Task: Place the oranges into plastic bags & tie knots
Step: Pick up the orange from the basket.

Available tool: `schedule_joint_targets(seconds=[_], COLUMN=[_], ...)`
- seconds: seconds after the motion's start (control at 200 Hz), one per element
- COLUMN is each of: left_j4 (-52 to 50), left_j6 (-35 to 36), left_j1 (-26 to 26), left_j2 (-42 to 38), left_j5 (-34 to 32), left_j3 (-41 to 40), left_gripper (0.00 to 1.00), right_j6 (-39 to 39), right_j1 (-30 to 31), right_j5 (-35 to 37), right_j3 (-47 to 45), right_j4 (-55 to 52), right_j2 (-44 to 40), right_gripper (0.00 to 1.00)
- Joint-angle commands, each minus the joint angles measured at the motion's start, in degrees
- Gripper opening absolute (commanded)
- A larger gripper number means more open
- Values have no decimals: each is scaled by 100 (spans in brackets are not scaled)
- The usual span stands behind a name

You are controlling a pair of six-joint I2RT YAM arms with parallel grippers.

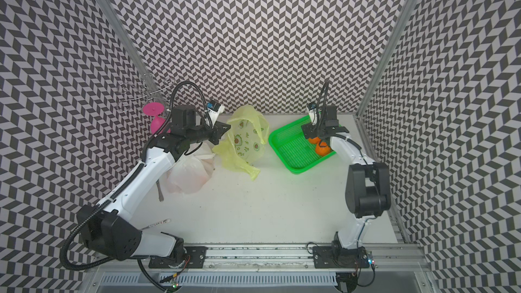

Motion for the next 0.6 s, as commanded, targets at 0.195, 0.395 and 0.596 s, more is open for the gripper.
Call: schedule_joint_targets(seconds=[0.195, 0.395, 0.596], left_j4=[199, 257, 267], left_j6=[-103, -116, -103], left_j1=[6, 10, 11], left_j2=[-60, -95, -94], left_j5=[271, 324, 386], left_j3=[-91, -180, -191], left_gripper=[0, 0, 0], right_j6=[-415, -521, -522], right_j1=[32, 34, 36], right_j5=[883, 1149, 1135], right_j3=[877, 565, 706], right_j4=[-542, -368, -447], right_j2=[1161, 1247, 1557], right_gripper=[95, 94, 88])
